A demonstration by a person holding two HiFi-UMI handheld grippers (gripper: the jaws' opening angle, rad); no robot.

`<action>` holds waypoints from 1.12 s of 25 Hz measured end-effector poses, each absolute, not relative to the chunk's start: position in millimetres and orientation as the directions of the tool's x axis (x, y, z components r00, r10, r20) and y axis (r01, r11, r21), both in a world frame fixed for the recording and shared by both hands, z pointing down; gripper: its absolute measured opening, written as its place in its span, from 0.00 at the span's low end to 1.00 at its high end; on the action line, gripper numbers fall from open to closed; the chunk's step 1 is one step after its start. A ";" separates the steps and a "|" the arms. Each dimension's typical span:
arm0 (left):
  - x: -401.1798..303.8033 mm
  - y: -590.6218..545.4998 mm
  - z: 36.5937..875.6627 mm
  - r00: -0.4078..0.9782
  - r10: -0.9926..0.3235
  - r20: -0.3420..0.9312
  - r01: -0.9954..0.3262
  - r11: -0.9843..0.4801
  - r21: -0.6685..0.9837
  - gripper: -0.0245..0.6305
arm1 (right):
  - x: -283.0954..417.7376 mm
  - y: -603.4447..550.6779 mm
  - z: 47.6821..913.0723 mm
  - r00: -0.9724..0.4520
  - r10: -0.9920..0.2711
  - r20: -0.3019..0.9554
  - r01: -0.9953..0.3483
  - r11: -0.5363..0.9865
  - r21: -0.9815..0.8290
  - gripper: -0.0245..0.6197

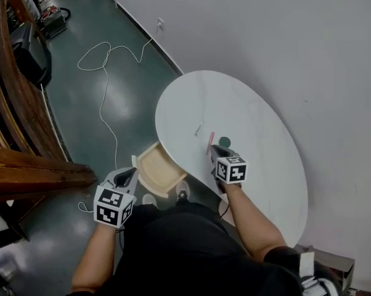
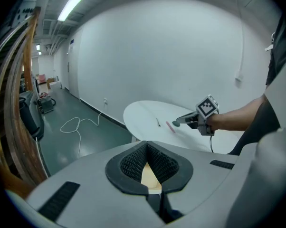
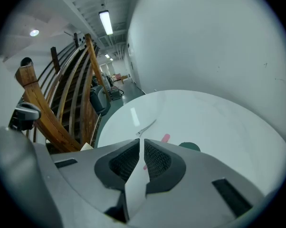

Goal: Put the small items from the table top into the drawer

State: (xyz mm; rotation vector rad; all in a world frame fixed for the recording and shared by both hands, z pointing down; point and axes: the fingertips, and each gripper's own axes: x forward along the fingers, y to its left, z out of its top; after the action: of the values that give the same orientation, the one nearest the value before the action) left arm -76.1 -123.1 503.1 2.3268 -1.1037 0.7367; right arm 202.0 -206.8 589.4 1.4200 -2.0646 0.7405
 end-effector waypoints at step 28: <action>-83.3 -113.1 507.7 0.456 -0.599 0.658 -0.865 -0.472 0.170 0.06 | 216.2 -210.2 645.5 -0.302 -0.523 0.797 -0.946 0.267 -0.184 0.10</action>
State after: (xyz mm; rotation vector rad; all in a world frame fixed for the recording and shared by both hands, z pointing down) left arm -83.3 -113.1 507.7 2.2209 -1.2212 0.7229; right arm 216.2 -210.2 645.5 1.3238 -1.9325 0.8951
